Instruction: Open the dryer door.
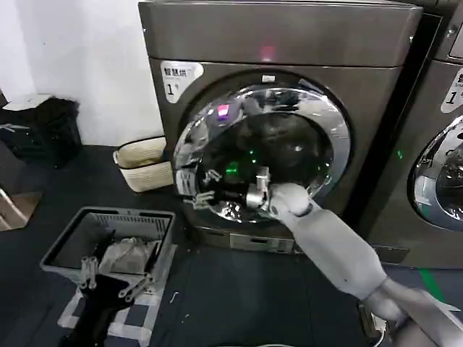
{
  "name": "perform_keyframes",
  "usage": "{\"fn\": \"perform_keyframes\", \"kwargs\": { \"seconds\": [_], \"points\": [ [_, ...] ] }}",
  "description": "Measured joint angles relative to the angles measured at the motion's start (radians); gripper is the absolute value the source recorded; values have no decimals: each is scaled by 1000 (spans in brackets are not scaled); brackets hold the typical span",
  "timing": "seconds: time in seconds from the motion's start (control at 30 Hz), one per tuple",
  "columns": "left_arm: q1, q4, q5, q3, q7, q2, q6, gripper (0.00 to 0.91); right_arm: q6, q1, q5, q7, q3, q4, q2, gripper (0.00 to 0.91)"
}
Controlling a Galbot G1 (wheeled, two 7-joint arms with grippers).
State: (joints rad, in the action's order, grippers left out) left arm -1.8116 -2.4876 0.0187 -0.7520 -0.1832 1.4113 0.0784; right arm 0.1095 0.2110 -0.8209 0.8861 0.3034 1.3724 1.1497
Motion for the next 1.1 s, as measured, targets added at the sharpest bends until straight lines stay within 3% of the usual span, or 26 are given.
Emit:
{"fn": "perform_keyframes", "kwargs": {
  "seconds": [0.4,0.63,1.1],
  "points": [
    [155,97,210,-52,-43,-122,-75,907,-22,84,-11,189,-63,159,-133,907],
    [274,189,345,-76,-99,-229,-93,907,-63,135,-81,354,-105,192,-199,907],
    [568,370,455,78,-207,-420,-162,907,-126,274,-80,571,-266,212,-315,907]
  ]
}}
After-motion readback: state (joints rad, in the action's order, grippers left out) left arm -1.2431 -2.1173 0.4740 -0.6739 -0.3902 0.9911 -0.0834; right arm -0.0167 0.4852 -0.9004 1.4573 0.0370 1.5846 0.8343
